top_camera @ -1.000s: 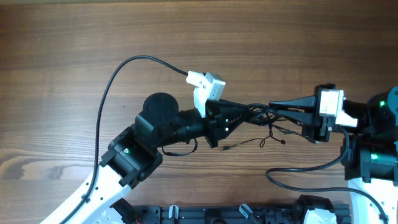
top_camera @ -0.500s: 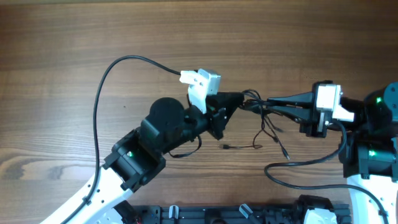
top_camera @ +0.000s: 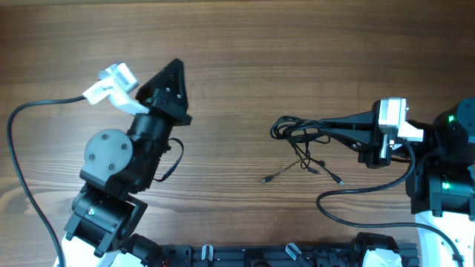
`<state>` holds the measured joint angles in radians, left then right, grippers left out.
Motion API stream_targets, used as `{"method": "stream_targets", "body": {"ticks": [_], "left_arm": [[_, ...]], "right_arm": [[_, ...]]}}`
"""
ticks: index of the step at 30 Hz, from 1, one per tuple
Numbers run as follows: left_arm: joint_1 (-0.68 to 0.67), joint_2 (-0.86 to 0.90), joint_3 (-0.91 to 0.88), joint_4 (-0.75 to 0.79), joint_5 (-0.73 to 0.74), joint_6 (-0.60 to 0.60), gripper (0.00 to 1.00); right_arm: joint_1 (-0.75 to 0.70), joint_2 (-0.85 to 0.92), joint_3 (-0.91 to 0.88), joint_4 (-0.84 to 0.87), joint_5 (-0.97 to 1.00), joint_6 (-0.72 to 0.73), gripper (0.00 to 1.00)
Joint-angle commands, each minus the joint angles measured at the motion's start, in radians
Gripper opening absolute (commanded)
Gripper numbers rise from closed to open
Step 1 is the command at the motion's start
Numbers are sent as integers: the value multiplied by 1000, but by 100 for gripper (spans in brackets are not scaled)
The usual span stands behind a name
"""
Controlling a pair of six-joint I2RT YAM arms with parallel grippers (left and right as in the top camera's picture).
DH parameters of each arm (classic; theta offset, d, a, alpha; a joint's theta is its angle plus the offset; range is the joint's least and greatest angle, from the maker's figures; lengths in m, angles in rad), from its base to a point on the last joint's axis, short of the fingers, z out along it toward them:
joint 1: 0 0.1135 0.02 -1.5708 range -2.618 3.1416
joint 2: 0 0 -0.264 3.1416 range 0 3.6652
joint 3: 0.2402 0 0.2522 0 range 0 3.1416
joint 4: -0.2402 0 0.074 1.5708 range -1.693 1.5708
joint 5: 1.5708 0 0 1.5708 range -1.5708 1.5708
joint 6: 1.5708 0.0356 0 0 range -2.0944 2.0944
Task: Untangle cables
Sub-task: 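Move the open left gripper to the bundle and grasp a strand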
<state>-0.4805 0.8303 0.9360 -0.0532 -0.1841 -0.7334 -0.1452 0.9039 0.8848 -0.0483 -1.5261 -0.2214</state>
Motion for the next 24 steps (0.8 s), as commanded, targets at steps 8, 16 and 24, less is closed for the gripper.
{"method": "stream_targets", "body": {"ticks": [8,16,24], "left_arm": [[13,91,-5,-33,484,-30,22],[13,259,-5,230,973,-31,55],[13,349,-5,214,1138,-31,52]], "right_arm": [[0,-10,5,18,-96,-73,4],[0,-10,5,17,-97,-93,4],[0,-10,5,17,-96,-93,4]]}}
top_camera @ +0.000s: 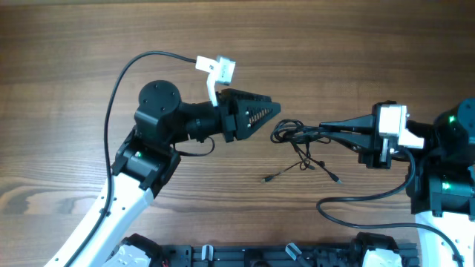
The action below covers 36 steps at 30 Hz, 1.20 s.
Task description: Untangle cables
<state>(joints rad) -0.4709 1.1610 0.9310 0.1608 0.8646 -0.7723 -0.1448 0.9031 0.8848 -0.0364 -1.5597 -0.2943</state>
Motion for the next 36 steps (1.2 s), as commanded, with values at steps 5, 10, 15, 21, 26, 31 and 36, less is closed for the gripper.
{"method": "stream_targets", "body": {"ticks": [5,10,15,21,26,31,36], "left_arm": [[-21,25,0,0,108,8,52],[-66,25,0,0,129,9,52],[-67,27,0,-100,164,106,28],[-67,74,0,-189,142,143,4],[-65,106,0,-211,60,220,4],[-46,105,0,-296,-475,218,4],[-46,96,0,-162,-708,-23,4]], "right_arm": [[0,-9,5,5,-63,-20,4],[0,-8,5,5,-61,-20,4],[0,-5,5,7,-61,-20,4],[0,-5,5,21,-61,-19,4],[0,-5,5,21,-61,-16,4],[0,-5,5,20,-61,10,4],[-1,-3,5,-67,-39,33,4]]}}
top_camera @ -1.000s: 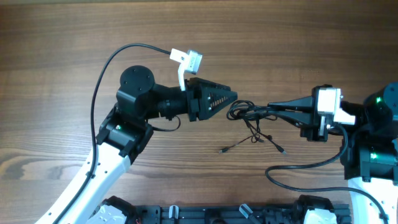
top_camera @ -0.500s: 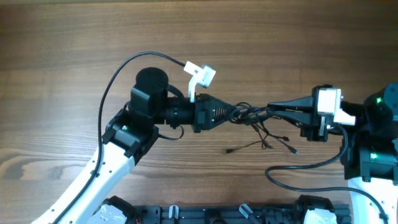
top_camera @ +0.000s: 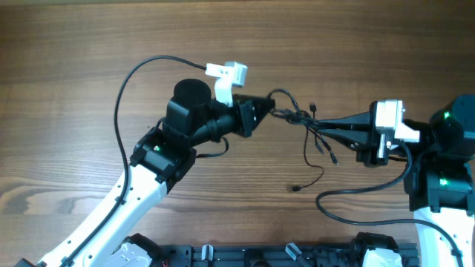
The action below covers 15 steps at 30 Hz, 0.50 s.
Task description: Untangle cables
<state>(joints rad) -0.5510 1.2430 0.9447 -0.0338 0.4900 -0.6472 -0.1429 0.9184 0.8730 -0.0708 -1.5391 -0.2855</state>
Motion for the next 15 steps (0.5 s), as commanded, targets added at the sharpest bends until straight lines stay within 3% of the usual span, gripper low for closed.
{"method": "stream_targets", "body": {"ticks": [1,6,11,15], "left_arm": [[34,13,-14,58,-364,-197,4],[34,-5,-14,69,-586,-413,4],[34,-51,-14,72,-831,-525,4],[34,-87,-14,72,-900,-687,4]], "right_arm": [[-2,-16,17,-65,-30,25,4],[-2,7,17,-182,47,23,4],[-2,7,17,-181,35,-3,4],[-2,8,17,-181,45,-3,4]]}}
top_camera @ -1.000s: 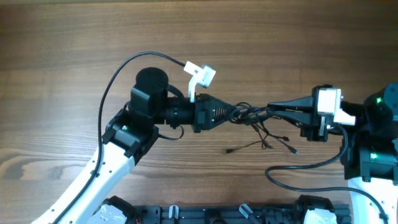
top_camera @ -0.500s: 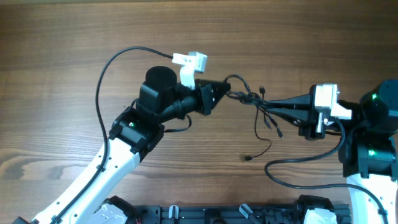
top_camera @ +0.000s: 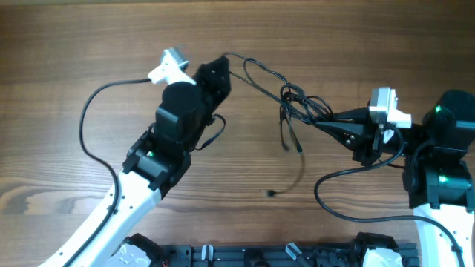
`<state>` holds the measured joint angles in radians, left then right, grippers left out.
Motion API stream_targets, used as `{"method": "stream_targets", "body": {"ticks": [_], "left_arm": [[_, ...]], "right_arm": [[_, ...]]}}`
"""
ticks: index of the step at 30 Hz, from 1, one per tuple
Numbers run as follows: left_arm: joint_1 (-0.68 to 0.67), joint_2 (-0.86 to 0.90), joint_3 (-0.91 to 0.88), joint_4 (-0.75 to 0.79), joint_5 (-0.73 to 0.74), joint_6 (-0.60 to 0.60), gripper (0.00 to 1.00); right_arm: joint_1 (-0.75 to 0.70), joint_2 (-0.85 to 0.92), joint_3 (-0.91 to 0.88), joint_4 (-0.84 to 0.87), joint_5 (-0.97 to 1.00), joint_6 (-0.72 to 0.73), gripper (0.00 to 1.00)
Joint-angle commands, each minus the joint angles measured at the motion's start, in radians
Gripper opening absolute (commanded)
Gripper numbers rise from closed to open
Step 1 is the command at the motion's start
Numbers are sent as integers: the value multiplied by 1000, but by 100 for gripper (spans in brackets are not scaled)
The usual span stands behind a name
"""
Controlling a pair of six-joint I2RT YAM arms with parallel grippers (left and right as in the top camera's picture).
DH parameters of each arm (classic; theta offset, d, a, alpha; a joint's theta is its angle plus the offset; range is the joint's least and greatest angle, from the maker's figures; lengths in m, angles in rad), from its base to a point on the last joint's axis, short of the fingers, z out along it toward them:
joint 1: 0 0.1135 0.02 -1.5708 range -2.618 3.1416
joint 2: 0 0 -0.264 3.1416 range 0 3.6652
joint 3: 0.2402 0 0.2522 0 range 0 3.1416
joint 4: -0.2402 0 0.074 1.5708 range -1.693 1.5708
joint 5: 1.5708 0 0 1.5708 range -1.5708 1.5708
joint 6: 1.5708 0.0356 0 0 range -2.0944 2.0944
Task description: Untangle cables
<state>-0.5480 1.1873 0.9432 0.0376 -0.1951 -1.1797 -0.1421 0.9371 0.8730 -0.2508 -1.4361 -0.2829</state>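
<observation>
A tangle of thin black cables point(top_camera: 297, 102) hangs stretched above the wooden table point(top_camera: 356, 37) between my two grippers. My left gripper point(top_camera: 223, 61) at upper centre-left is shut on one strand that runs right to the knot. Right of the knot, my right gripper point(top_camera: 320, 119) is shut on the knotted bundle. Loose ends point(top_camera: 291, 167) trail down from the knot, one plug point(top_camera: 272, 193) lying near the table's lower middle. The jaws themselves are partly hidden by the gripper bodies.
The left arm's own grey cable point(top_camera: 93, 111) loops over the table at the left. A black rail point(top_camera: 245, 256) runs along the front edge. The right arm's base point(top_camera: 438, 185) stands at the right edge with its cable loop beside it.
My left gripper has moved up and to the left with a strand, drawing it out of the knot. The bundle has shifted slightly; the trailing plug lies further left and lower.
At first the tangle lay on the table in my right gripper, my left arm folded at far left. The left gripper then stood next to the tangle, then was shut on it with the bundle lifted. Now a long strand is drawn out to the upper left.
</observation>
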Motion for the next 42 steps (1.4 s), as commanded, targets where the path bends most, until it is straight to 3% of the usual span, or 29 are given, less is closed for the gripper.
{"method": "stream_targets", "body": {"ticks": [1,3,6,10,13,16,19,22,26,28,31,34,37,42], "left_arm": [[31,-38,-13,0,-215,-204,4],[30,-51,-13,0,-212,-312,4],[23,-81,-13,-87,-257,-317,4],[23,-102,-13,-294,-459,-317,6],[23,-112,-13,-376,-449,-317,31],[23,-121,-13,-432,-355,-315,38],[23,-141,-13,-402,-267,-115,42],[23,-149,-13,-250,-59,331,61],[23,-147,-13,-196,320,734,73],[23,-147,-13,-196,408,782,78],[23,-133,-13,-151,410,826,84],[23,-100,-13,-134,506,894,85],[23,-64,-13,-153,632,918,82],[23,-33,-13,-257,700,1000,71]], "right_arm": [[-3,-11,17,-2,-52,-5,4],[-3,-11,17,-1,-52,-5,4],[-3,-11,17,0,-52,-6,4],[-3,-11,17,3,-51,-6,4],[-3,-11,17,5,-44,-6,4],[-3,-11,17,13,-44,-6,4],[-3,-11,17,19,-45,-5,4],[-3,-11,17,32,-77,-19,4],[6,-11,17,65,-187,-110,4],[16,-11,17,71,-187,-110,4],[59,-11,17,71,-187,-110,4],[96,-11,17,79,-187,-111,4],[111,-11,17,79,-187,-110,4],[111,-11,17,82,-187,-109,4]]}}
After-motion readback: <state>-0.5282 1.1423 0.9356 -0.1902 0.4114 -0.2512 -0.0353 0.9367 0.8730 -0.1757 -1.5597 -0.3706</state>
